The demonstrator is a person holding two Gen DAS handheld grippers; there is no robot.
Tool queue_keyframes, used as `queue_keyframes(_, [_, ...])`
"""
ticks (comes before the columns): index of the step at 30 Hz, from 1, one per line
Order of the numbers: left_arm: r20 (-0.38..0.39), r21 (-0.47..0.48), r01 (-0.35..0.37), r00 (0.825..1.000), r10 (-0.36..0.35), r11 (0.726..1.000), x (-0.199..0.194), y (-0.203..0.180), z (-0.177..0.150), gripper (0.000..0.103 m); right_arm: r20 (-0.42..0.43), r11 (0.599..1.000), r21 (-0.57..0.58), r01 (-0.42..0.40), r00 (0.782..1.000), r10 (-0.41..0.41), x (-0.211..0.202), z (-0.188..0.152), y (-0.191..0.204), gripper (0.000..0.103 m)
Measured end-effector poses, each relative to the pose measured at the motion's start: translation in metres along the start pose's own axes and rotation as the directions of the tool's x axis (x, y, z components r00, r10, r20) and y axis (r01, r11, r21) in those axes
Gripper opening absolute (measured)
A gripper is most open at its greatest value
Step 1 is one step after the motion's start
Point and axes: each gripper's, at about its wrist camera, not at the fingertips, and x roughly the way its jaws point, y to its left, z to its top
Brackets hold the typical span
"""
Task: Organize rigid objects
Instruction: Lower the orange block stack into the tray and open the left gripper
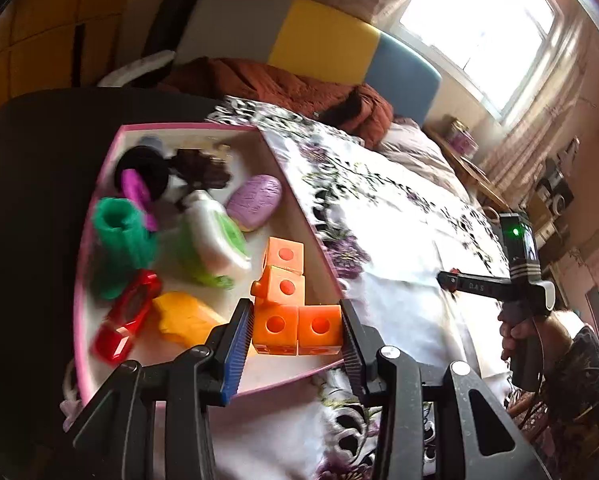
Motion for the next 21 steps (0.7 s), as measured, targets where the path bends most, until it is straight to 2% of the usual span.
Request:
queue_keyframes(11, [-0.112,0.004,-0.028,0.993,0.029,1.000,0.051,0.005,0.003,0.042,0.000,1.000,0.002,-0.001,1.000,0.001,0.000,0.000,0.000,0.049])
queue_keyframes(15, [-0.111,0.044,-0.056,0.992,0.061,0.997,0.051,0.004,-0.002,0.042,-0.001,1.000,0.004,-0.002,1.000,0.002,0.000,-0.001,0.000,0.049])
queue_keyframes(21, [-0.093,0.035,-0.062,0.993,0.065,0.997,0.044,0.005,-0.003,0.043,-0.001,1.000,0.003,-0.001,1.000,0.001,0.000,-0.001,0.000,0.049])
